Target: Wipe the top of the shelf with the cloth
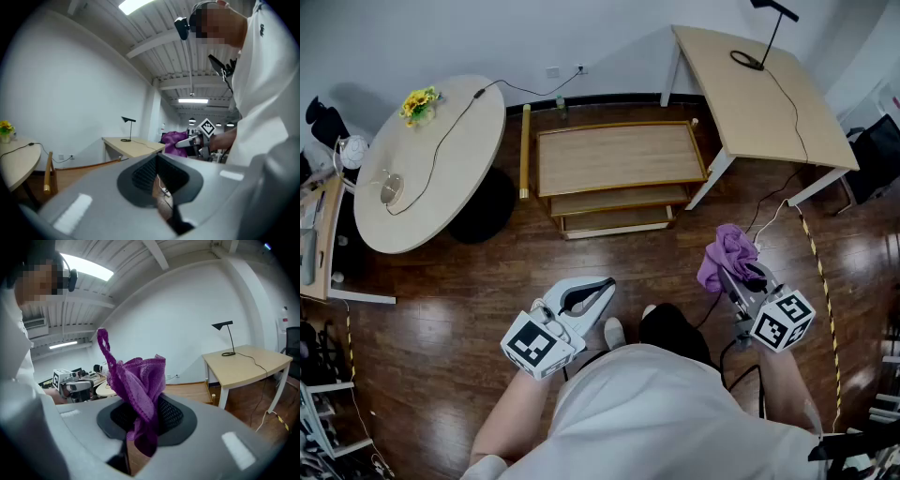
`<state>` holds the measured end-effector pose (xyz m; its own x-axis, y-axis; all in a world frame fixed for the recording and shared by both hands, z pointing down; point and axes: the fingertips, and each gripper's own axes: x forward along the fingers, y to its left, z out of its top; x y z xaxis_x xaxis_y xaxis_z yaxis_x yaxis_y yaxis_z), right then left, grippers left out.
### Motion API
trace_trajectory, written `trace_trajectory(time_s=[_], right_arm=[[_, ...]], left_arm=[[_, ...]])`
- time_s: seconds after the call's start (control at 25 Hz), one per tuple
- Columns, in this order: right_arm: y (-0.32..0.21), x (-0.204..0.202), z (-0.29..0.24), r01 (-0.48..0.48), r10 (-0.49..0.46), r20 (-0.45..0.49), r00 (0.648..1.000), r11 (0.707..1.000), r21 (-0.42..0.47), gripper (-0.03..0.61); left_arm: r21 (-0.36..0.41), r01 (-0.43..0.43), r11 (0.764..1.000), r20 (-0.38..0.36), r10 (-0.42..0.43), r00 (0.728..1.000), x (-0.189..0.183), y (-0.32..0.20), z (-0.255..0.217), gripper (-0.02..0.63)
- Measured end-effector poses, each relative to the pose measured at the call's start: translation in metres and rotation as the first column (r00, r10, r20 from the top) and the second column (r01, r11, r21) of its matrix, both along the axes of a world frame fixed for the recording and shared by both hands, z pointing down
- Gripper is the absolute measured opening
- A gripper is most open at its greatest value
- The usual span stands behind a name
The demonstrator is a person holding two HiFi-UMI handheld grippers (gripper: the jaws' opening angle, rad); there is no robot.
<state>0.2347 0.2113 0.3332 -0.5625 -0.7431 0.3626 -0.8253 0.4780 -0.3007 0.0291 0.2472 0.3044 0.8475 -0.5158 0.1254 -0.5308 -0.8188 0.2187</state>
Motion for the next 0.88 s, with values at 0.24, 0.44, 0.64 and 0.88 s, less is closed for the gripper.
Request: trace_trajectory(time_s=[0.24, 0.44, 0.64, 0.88], right_arm=[[-0.093, -0.011, 0.030, 0.030, -0.029, 0.013, 0.999, 0.999, -0.025, 0.101], [-0.202, 0.012, 0.076, 0.001, -0.001, 0.005, 1.000, 0.996, -0.088, 0.101], [-0.321, 0.048, 0.136, -0.049, 0.042, -0.039, 0.998, 0.982, -0.184, 0.101], [-0.436, 0.090, 0.218, -0.090, 0.048, -0.150, 0.988, 0.954, -0.285, 0.101]], left_arm=[[-0.030, 0.041, 0.999, 0.022, -0.040, 0.999, -0.012, -0.052, 0.017, 0.018], [-0.041, 0.054, 0.998, 0.065, -0.051, 0.997, -0.006, -0.127, 0.020, 0.018], [-0.020, 0.047, 0.999, 0.094, -0.045, 0.995, 0.006, -0.202, 0.011, 0.018], [-0.089, 0.094, 0.992, 0.104, -0.085, 0.991, 0.023, -0.265, 0.021, 0.018]])
